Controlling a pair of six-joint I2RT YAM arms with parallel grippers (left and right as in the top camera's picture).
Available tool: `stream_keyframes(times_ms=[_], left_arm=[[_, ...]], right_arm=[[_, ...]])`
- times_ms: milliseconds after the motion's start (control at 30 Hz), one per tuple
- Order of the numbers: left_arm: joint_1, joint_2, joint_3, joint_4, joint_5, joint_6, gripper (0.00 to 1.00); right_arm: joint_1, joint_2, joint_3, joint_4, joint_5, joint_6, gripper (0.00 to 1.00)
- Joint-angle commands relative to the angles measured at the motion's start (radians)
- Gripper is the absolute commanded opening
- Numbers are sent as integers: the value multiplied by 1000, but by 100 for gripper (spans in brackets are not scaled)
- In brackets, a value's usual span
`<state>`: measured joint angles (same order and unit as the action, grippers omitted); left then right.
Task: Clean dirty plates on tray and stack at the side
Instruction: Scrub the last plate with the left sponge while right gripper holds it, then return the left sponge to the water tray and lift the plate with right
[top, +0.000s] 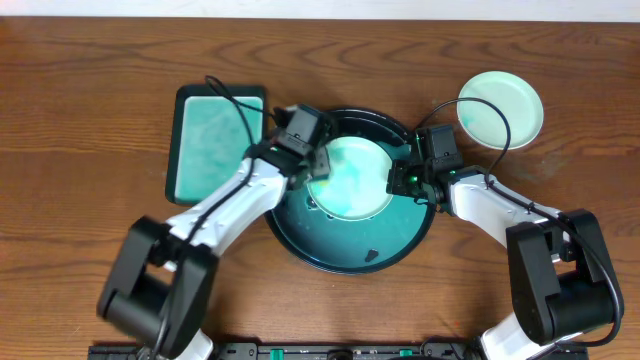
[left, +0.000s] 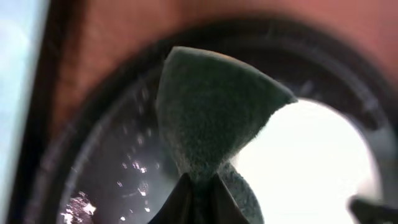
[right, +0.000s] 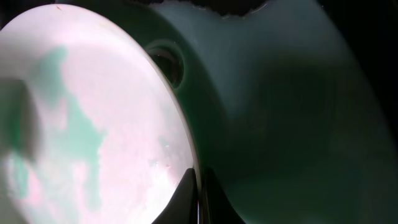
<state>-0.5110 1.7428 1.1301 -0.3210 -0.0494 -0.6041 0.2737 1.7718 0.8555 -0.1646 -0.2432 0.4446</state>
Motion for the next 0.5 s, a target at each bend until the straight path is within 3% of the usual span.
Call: stream_keyframes(times_ms=[0,233,467], left_arm=[[22,-92,-5,12,-20,50,7],[168,-193,-6,-39,-21,24,7],[388,-142,-22,-115,-11,-15,7]], right_arm=[[15,40,-18,-27,6,-1,1],[16,40,-16,-18,6,-6,1],[24,-7,47,-35,8,-103,1]])
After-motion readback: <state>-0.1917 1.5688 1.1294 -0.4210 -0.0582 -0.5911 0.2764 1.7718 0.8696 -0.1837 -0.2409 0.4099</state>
